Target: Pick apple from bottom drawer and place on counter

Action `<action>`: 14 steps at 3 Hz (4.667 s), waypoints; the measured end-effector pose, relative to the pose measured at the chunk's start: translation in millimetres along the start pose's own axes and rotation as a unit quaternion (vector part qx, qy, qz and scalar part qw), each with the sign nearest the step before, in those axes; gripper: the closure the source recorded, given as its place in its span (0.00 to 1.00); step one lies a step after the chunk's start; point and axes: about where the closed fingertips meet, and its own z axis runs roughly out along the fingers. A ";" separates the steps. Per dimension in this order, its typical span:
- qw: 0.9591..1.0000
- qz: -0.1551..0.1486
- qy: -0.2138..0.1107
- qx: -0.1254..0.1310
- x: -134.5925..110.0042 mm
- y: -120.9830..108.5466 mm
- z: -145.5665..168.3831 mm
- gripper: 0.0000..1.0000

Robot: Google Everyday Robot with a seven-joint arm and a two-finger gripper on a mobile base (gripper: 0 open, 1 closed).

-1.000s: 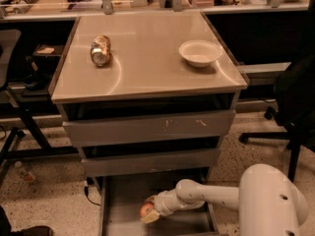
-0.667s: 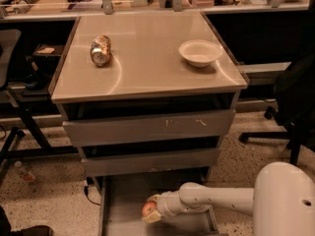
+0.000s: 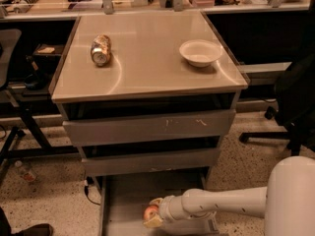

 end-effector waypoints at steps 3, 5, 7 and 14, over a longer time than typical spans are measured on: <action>0.999 -0.020 -0.011 0.044 -92.0 -11.8 -74.2 1.00; 0.993 -0.064 -0.019 0.101 -173.8 -15.9 -163.8 1.00; 0.991 -0.069 -0.022 0.114 -194.8 -18.8 -192.0 1.00; 0.937 -0.212 -0.047 0.275 -450.1 -75.2 -426.4 1.00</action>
Offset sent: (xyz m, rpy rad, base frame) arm 0.0453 0.0005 0.1418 -0.0380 -0.1121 -0.0561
